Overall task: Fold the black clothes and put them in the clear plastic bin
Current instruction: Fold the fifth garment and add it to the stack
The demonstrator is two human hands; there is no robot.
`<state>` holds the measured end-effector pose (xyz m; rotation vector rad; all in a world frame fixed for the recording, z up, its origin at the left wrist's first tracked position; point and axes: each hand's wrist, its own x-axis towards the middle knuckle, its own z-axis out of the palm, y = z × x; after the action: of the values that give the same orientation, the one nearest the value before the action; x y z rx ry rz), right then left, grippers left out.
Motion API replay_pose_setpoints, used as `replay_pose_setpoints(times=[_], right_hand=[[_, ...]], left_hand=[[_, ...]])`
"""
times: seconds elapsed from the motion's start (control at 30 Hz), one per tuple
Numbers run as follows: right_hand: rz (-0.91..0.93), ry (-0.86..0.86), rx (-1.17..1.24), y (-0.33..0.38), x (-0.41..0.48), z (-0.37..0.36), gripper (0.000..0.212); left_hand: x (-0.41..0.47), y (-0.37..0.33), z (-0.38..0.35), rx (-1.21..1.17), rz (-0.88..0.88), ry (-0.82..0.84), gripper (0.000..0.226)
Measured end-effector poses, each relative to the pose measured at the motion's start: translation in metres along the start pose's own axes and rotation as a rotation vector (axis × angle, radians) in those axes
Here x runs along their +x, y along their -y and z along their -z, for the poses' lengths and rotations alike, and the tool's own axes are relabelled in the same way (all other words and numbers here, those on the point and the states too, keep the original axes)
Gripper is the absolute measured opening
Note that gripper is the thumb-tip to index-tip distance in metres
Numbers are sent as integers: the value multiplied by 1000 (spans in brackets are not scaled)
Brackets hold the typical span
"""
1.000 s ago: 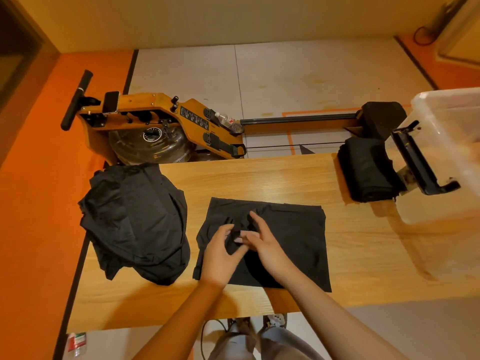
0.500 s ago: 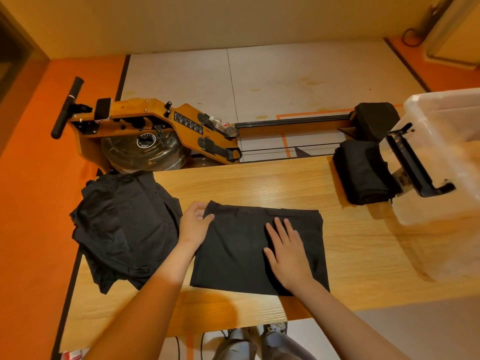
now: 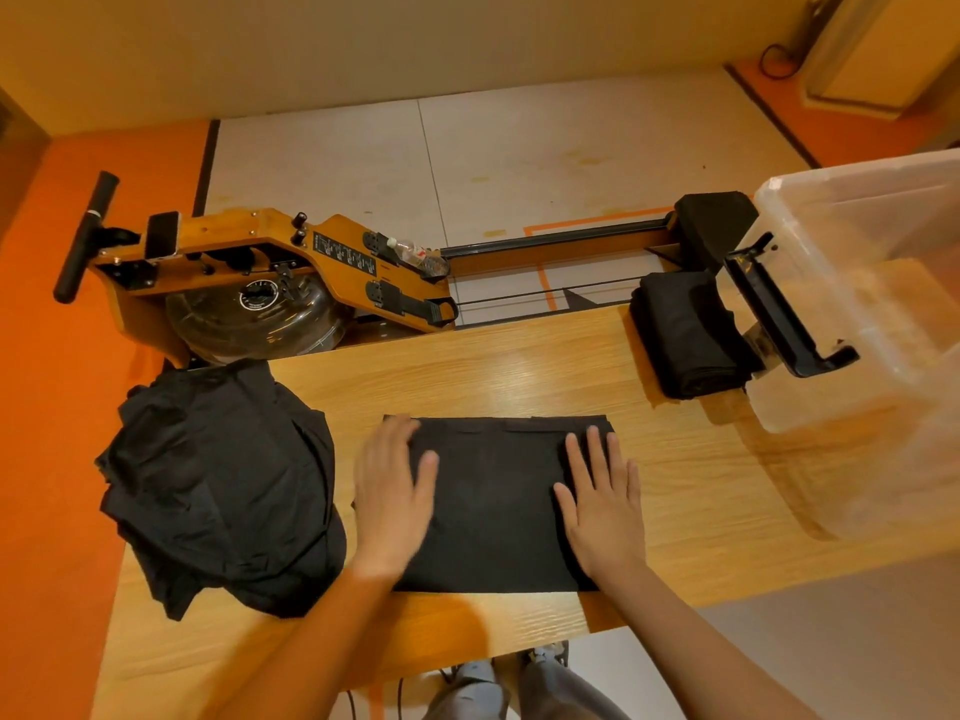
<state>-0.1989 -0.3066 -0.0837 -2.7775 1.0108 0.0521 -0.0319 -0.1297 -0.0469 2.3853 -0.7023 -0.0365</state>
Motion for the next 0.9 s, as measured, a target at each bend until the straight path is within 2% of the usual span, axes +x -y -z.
replay_pose_setpoints(times=[0.1,0.13,0.2,0.47,0.7,0.77,0.9], right_hand=[[216,-24,24,30,2,-5,57],[280,-9,23,38,3,-10,56],[333,21,6,45,1,-22,56],[169,30,-20,-2,6,-26,56],[-15,-7,-10,-29,7,-16,56],[43,-53,23,-10,10,-8,56],[399,12,62,48,25,1,54]], left_hand=[[-21,2,-28,327,-240,273,57],[-25,8,-36,404,-255,331,61],[-30,21,-43,473,-172,387,67],[-36,31,-41,509,3,340,86],[-23,29,-39,502,-15,318,95],[-19,15,-39,472,18,266,90],[-54,-27,-58,328,117,154,69]])
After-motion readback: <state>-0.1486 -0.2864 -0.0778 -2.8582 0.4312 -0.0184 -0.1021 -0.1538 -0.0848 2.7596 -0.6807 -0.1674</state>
